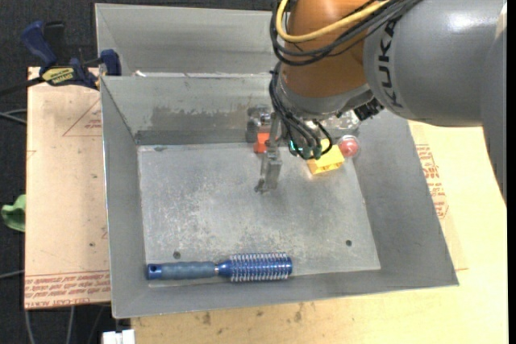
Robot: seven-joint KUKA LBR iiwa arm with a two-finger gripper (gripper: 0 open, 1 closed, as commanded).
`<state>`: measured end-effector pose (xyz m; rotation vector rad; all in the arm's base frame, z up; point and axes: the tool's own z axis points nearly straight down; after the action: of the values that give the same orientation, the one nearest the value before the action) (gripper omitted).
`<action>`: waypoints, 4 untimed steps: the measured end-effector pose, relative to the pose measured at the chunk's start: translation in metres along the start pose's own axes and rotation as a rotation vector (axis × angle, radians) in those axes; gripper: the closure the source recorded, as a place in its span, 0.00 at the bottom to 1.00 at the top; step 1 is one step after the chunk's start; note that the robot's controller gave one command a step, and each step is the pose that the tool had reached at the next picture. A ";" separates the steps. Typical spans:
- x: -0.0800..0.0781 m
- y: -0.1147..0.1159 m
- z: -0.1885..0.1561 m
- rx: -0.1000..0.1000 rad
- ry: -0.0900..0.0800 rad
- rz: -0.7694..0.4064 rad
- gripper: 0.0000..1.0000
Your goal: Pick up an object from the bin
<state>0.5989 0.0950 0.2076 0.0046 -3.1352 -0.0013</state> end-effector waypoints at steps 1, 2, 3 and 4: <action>0.100 0.037 0.095 0.000 0.006 -0.008 0.00; 0.113 0.063 0.134 -0.004 -0.025 -0.162 0.00; 0.116 0.063 0.137 -0.002 -0.012 -0.162 1.00; 0.098 0.053 0.025 0.000 -0.015 -0.173 1.00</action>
Offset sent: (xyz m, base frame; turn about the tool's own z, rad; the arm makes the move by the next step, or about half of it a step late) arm -0.0952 0.0336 -0.0890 -0.0014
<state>0.5003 0.1474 0.1834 0.2771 -3.1385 -0.0029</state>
